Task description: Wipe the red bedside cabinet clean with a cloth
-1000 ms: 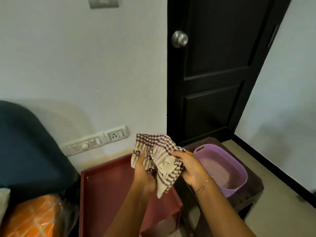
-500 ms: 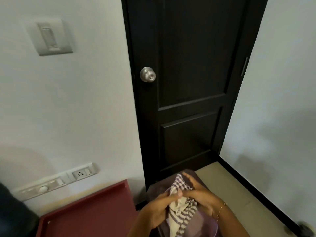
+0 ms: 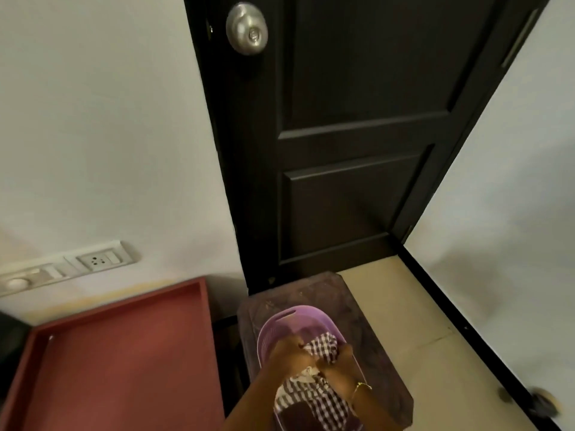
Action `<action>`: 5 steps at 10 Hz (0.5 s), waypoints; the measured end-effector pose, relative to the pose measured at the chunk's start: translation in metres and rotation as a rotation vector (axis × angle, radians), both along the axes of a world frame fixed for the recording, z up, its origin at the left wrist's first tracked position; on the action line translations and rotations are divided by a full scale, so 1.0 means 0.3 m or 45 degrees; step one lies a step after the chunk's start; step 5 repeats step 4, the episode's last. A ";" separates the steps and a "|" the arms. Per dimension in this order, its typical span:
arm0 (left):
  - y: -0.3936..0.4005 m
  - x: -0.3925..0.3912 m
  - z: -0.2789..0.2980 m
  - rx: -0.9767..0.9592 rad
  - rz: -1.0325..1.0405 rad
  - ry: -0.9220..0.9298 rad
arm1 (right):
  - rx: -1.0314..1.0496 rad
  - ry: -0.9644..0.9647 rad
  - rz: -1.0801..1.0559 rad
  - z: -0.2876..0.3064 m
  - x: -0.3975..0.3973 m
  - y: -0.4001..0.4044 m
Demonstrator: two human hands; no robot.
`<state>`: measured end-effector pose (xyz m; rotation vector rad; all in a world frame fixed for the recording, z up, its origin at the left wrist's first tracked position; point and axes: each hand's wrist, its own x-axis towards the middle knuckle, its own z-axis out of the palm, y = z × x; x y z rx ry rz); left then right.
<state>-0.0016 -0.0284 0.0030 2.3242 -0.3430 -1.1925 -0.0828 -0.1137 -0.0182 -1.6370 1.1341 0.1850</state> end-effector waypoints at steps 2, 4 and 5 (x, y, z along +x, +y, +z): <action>-0.019 -0.010 -0.152 0.079 -0.515 -0.577 | -0.285 0.176 0.364 -0.114 0.022 0.025; 0.054 -0.040 -0.145 0.246 -0.667 -0.836 | -0.440 0.265 0.743 -0.154 0.015 0.007; 0.054 -0.040 -0.145 0.246 -0.667 -0.836 | -0.440 0.265 0.743 -0.154 0.015 0.007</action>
